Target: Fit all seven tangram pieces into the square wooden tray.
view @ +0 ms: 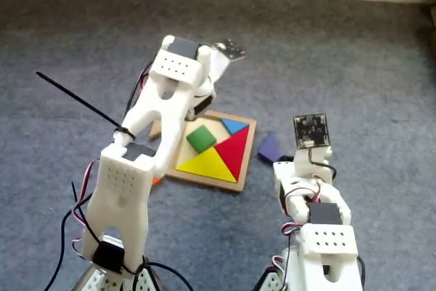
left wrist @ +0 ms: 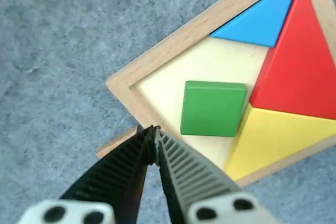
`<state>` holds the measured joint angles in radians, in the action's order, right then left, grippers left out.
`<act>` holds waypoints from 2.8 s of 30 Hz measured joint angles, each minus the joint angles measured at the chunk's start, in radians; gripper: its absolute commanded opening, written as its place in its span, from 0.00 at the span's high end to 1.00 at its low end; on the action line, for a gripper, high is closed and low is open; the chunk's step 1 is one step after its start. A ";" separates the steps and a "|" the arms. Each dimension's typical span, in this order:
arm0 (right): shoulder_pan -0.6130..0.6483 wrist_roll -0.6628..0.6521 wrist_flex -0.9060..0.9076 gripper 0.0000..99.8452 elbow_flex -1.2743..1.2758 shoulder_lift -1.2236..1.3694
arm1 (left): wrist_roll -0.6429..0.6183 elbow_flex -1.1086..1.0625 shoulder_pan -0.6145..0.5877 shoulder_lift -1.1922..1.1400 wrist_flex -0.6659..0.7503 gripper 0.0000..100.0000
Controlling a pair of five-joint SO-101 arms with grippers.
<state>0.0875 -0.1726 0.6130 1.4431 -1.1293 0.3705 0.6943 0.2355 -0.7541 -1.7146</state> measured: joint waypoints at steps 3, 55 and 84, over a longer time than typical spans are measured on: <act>0.000 0.000 0.000 0.99 0.000 0.000 | 0.000 -0.037 0.000 -0.002 0.017 0.99; 0.000 -0.037 0.000 0.99 0.000 0.000 | -0.055 0.028 -0.253 0.035 -0.040 0.77; 0.000 -0.040 0.000 0.99 0.000 0.000 | 0.075 0.028 -0.250 -0.175 -0.008 0.87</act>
<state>0.0875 -0.2125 0.6130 1.4431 -1.1293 0.4457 0.7219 -0.0146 -0.9291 -1.7223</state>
